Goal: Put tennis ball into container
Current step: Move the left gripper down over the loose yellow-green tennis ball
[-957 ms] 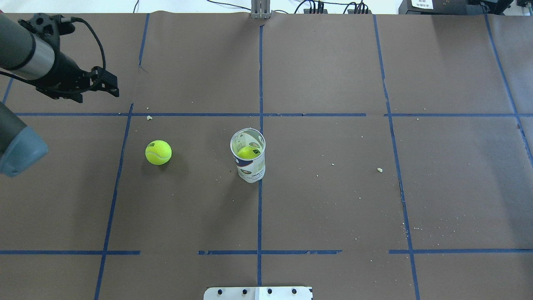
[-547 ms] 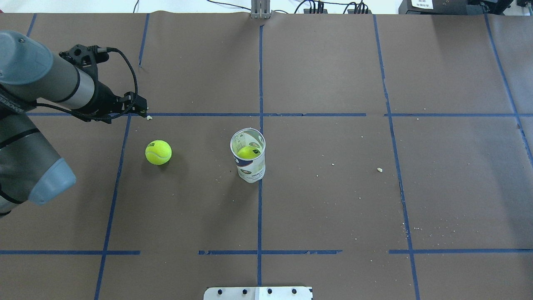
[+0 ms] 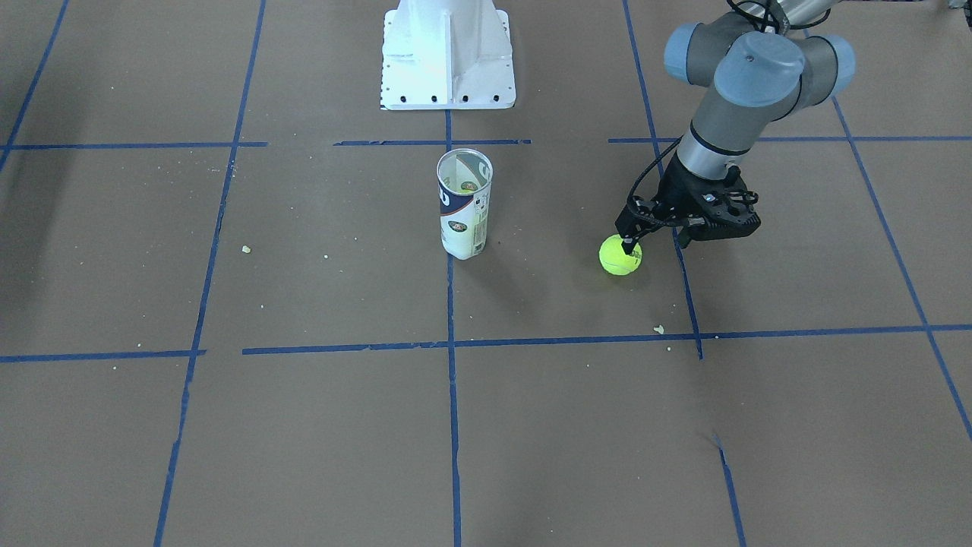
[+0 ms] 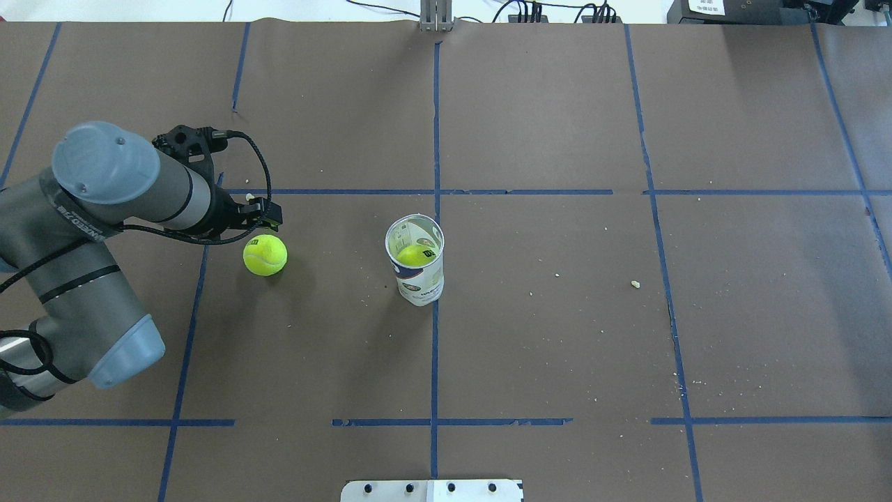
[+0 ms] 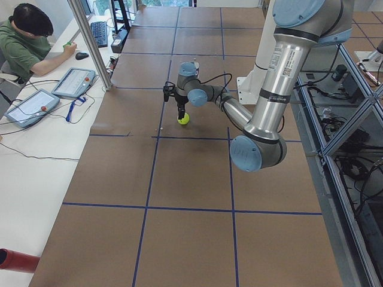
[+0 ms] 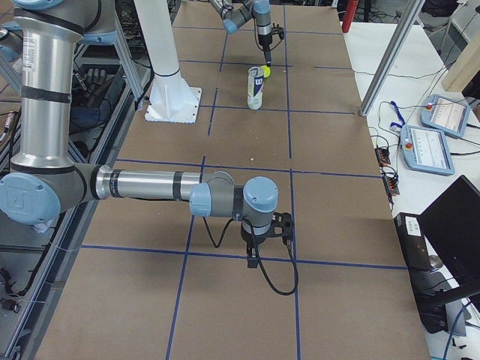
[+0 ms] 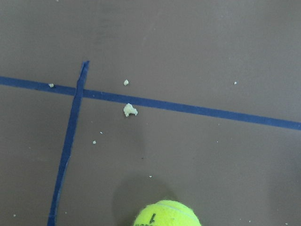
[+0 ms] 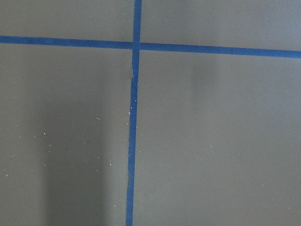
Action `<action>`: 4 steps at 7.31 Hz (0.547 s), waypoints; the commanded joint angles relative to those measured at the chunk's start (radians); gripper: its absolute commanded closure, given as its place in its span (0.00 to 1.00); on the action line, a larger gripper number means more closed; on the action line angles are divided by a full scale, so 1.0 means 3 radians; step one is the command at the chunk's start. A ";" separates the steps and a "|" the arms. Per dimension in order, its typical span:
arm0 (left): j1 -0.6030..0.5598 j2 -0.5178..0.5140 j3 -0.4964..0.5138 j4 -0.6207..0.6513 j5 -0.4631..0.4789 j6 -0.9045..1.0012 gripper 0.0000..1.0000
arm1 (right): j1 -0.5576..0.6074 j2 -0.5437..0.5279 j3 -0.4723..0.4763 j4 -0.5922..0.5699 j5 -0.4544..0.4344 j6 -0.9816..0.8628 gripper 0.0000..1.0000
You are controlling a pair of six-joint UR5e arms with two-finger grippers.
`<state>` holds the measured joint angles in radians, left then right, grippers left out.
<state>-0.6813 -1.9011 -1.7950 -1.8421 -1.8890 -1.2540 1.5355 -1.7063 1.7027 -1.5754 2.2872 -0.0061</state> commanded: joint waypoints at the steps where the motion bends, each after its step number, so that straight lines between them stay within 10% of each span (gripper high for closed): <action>1: 0.0092 -0.0039 0.0098 -0.0001 0.0028 -0.0008 0.00 | 0.0000 -0.0003 0.0000 0.0000 0.0000 0.0000 0.00; 4: 0.0251 -0.0050 0.0195 -0.0006 0.0028 -0.0008 0.00 | 0.0000 0.0002 0.0000 0.0000 0.0000 0.0000 0.00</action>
<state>-0.6219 -1.9147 -1.7478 -1.8436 -1.8808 -1.2564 1.5355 -1.7070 1.7027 -1.5754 2.2872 -0.0061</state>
